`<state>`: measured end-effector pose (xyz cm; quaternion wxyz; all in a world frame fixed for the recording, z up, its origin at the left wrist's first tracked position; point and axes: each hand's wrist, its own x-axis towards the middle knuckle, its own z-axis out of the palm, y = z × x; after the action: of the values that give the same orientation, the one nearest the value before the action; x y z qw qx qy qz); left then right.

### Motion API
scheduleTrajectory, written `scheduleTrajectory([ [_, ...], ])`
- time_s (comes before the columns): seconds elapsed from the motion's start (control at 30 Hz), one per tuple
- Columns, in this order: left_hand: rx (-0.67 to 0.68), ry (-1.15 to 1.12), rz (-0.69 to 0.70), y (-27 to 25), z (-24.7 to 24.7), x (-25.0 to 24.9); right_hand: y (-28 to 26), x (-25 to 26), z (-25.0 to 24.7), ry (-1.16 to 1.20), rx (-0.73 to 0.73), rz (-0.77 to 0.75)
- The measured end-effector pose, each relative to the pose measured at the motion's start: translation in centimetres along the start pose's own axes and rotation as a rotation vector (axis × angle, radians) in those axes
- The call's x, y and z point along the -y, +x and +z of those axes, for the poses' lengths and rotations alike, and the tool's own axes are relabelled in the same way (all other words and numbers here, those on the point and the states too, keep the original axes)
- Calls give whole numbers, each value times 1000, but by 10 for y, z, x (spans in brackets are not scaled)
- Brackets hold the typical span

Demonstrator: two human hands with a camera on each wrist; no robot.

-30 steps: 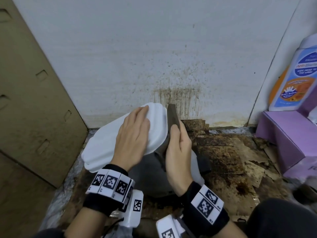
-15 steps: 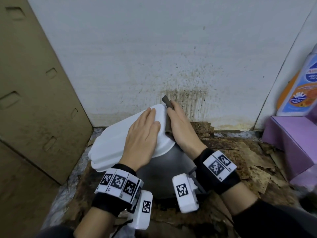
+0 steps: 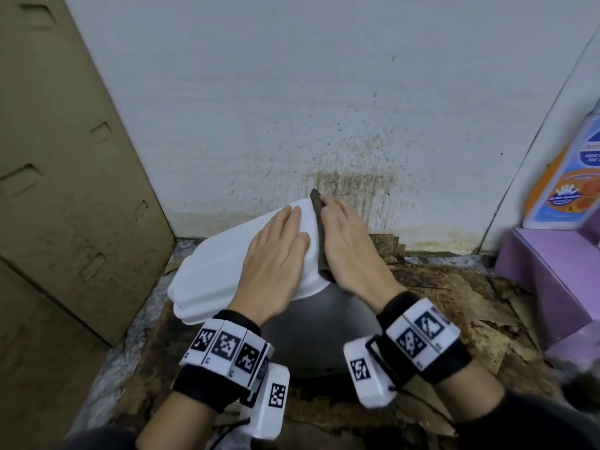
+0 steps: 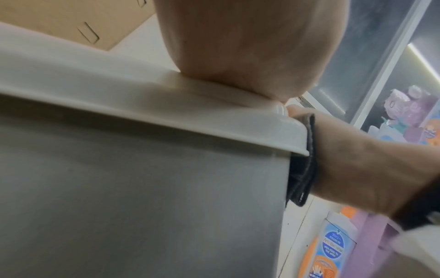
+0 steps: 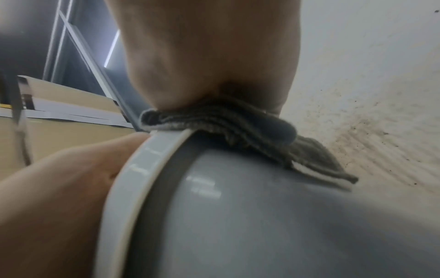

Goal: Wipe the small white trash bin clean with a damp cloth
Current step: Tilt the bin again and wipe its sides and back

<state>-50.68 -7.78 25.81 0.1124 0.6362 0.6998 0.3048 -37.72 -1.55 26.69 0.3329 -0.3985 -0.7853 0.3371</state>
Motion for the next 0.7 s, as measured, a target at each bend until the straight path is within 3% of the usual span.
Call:
scheduleTrajectory([
  [0.13, 5, -20, -20, 0, 0, -1, 25, -3, -14, 5, 103, 37],
  [0.27, 22, 28, -10, 4, -4, 0, 24, -2, -13, 22, 107, 32],
  [0.5, 74, -30, -38, 7, -8, 4, -23, 3, 15, 71, -76, 31],
  [0.57, 49, -17, -53, 9, -9, 8, -44, 11, 30, 218, -126, 97],
  [0.7, 97, 22, -18, 6, -12, 10, -57, 14, 55, 243, -232, 39],
])
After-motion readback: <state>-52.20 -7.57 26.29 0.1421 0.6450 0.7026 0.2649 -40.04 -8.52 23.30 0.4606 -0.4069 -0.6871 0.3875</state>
